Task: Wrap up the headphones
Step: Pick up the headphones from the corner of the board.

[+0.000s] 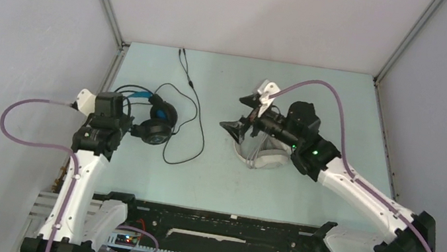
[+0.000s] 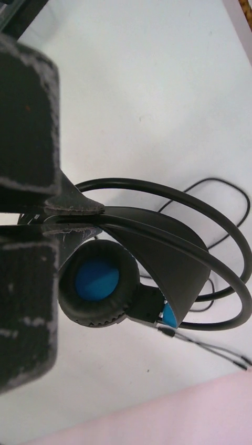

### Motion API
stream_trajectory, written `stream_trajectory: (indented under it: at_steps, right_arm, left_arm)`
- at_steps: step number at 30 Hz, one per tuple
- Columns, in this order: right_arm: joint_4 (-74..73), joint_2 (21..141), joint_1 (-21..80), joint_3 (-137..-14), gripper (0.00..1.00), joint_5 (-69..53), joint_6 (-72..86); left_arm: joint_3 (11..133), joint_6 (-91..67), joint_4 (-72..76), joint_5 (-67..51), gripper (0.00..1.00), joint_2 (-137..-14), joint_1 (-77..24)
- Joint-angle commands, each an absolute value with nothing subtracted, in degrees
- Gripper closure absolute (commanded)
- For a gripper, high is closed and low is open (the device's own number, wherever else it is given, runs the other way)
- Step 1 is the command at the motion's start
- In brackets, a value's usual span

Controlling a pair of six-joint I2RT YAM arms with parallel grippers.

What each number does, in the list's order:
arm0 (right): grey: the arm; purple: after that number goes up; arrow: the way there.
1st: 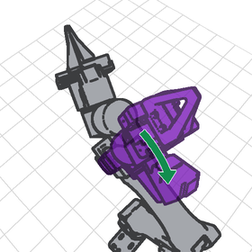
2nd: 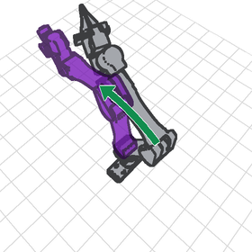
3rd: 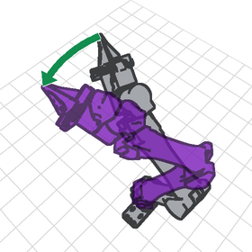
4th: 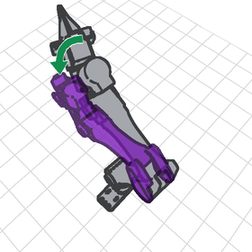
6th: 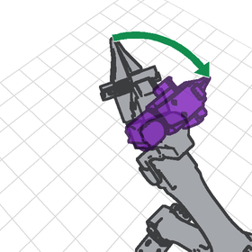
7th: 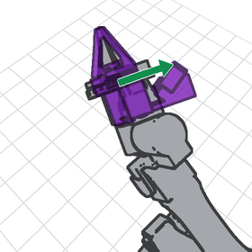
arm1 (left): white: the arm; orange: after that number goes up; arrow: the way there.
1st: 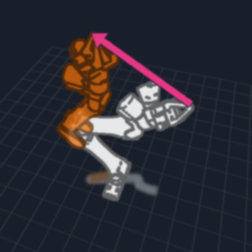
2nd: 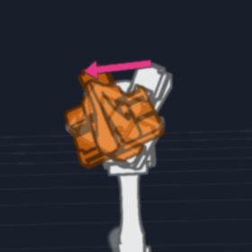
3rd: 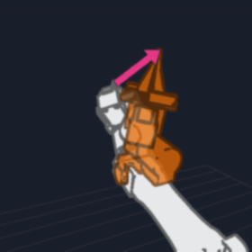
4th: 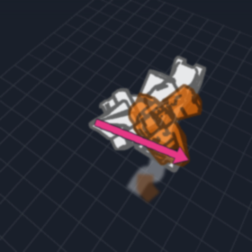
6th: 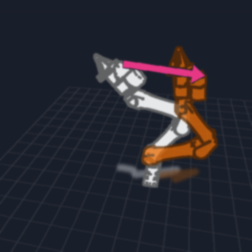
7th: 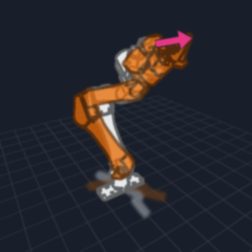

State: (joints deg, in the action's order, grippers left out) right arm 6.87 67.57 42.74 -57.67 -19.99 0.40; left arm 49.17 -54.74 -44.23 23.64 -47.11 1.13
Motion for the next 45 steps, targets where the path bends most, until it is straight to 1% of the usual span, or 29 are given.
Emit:
stream_trajectory:
  at_steps: [1,4,6,10,14,21,26,36,37,39,40,45]
  right_arm:
    - [17.2,72.7,48.6,-59.7,0.00,-21.6,-10.5]
    - [20.9,76.6,52.7,-60.4,0.01,-21.1,-15.7]
    - [20.1,79.7,54.2,-63.1,0.00,-21.9,-16.4]
    - [15.7,86.8,55.9,-70.3,0.00,-24.2,-17.5]
    - [11.1,93.4,56.9,-76.7,0.00,-25.2,-19.9]
    - [-2.0,101.2,57.5,-85.6,0.01,-27.1,-24.3]
    - [-6.6,103.7,57.7,-88.0,0.01,-27.9,-24.2]
    - [-5.9,107.4,58.2,-88.2,0.06,-25.1,-20.2]
    - [-6.1,107.7,58.1,-88.6,0.08,-25.2,-19.9]
    - [-6.5,108.1,57.9,-89.3,0.18,-25.8,-18.8]
    - [-6.2,108.0,57.7,-89.4,0.25,-26.5,-18.0]
    - [-4.3,106.6,56.0,-88.9,0.64,-30.2,-13.1]
  left_arm:
    - [55.0,-53.1,-39.3,17.4,1.00,-46.7,0.9]
    - [55.0,-53.9,-38.8,12.1,1.00,-46.8,0.8]
    - [55.0,-53.6,-38.3,10.2,1.00,-46.6,0.5]
    - [55.2,-52.6,-37.1,6.5,1.00,-46.1,0.4]
    - [56.1,-51.2,-37.1,4.3,1.00,-45.9,-2.2]
    - [56.7,-49.1,-37.0,2.6,1.00,-45.0,-3.0]
    - [56.5,-48.5,-36.2,0.7,1.00,-44.4,-3.0]
    - [56.6,-48.3,-33.4,-5.7,1.00,-44.2,-3.1]
    - [56.7,-48.0,-33.2,-6.0,1.00,-44.1,-3.1]
    - [56.5,-47.7,-32.9,-6.2,1.00,-43.7,-3.1]
    - [56.4,-47.5,-32.7,-6.1,1.00,-43.7,-3.1]
    - [56.2,-46.0,-30.9,-7.6,1.00,-43.9,-3.1]
